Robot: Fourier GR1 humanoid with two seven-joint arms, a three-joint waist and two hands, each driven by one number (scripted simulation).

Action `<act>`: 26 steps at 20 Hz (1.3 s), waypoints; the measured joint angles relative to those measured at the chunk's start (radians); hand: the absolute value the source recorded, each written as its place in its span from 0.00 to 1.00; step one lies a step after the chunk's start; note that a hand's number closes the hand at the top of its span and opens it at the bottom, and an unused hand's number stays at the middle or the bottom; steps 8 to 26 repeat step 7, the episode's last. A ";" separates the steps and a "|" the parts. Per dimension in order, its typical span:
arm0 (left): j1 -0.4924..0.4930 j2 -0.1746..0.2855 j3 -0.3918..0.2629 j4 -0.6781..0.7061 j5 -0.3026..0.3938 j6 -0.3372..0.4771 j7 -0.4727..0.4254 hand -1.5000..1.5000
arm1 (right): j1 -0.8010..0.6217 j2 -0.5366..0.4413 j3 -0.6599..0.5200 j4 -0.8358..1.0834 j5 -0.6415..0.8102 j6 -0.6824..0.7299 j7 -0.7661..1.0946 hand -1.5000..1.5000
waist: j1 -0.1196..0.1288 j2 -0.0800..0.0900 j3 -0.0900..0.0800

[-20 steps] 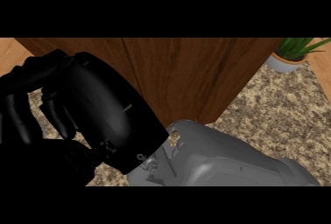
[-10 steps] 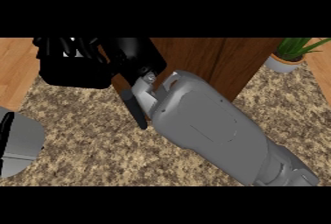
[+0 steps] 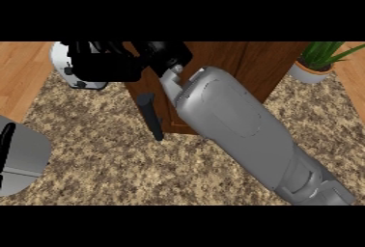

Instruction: Pick up the wine, place it into the cabinet and close the cabinet

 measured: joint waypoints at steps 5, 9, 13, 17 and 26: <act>-0.012 -0.005 -0.007 -0.008 -0.015 0.006 0.010 0.00 | 0.006 -0.019 0.006 0.030 0.027 0.033 -0.065 1.00 | 0.007 -0.009 -0.003; -0.019 -0.006 -0.010 -0.014 -0.019 0.017 0.021 0.00 | 0.005 -0.023 0.008 0.036 0.033 0.041 -0.071 1.00 | 0.006 -0.010 -0.002; -0.019 -0.006 -0.010 -0.014 -0.019 0.017 0.021 0.00 | 0.005 -0.023 0.008 0.036 0.033 0.041 -0.071 1.00 | 0.006 -0.010 -0.002; -0.019 -0.006 -0.010 -0.014 -0.019 0.017 0.021 0.00 | 0.005 -0.023 0.008 0.036 0.033 0.041 -0.071 1.00 | 0.006 -0.010 -0.002; -0.019 -0.006 -0.010 -0.014 -0.019 0.017 0.021 0.00 | 0.005 -0.023 0.008 0.036 0.033 0.041 -0.071 1.00 | 0.006 -0.010 -0.002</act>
